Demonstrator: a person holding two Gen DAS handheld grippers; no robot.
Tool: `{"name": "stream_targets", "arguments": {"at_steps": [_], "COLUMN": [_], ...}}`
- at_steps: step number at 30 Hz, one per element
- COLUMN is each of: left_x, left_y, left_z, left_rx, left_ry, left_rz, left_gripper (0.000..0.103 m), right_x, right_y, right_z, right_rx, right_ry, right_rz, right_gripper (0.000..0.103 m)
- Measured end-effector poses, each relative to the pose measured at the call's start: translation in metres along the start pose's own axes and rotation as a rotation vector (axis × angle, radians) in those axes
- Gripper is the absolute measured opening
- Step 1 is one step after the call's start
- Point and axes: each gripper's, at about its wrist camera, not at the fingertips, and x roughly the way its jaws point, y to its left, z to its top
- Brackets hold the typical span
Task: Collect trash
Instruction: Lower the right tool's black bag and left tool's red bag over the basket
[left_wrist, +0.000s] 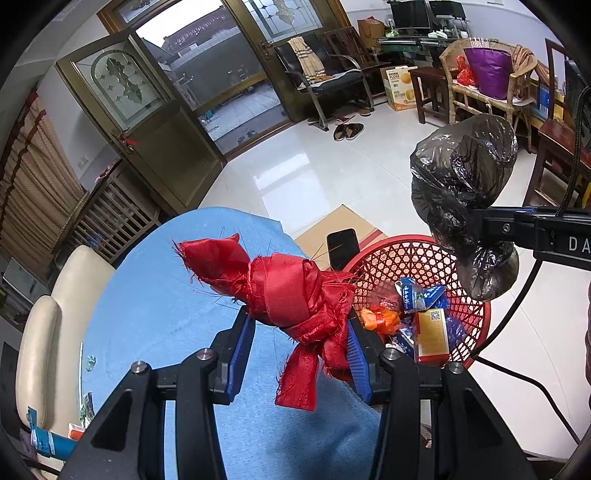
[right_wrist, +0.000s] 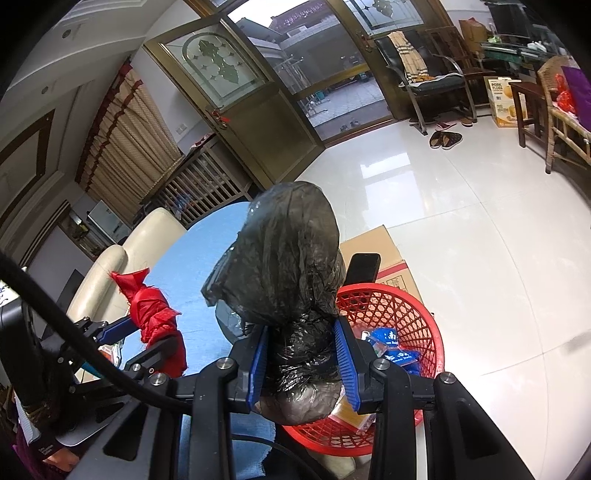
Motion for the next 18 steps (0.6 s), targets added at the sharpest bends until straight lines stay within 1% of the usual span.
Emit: {"name": "stream_targets", "arguments": {"at_steps": [11,18], "left_x": [0.009,0.014], "left_y": [0.001,0.004], "left_z": [-0.001,-0.001], "left_rx": [-0.008,-0.024], "left_ry": [0.014,0.007], "left_rz": [-0.02,-0.057], "left_gripper": [0.05,0.051], "right_x": [0.008,0.012], "right_y": [-0.003,-0.008], "right_z": [0.0,-0.002], "right_rx": [0.015,0.027], "right_ry": [0.018,0.024], "right_rz": [-0.011,-0.032], "right_gripper": [0.038,0.039]}}
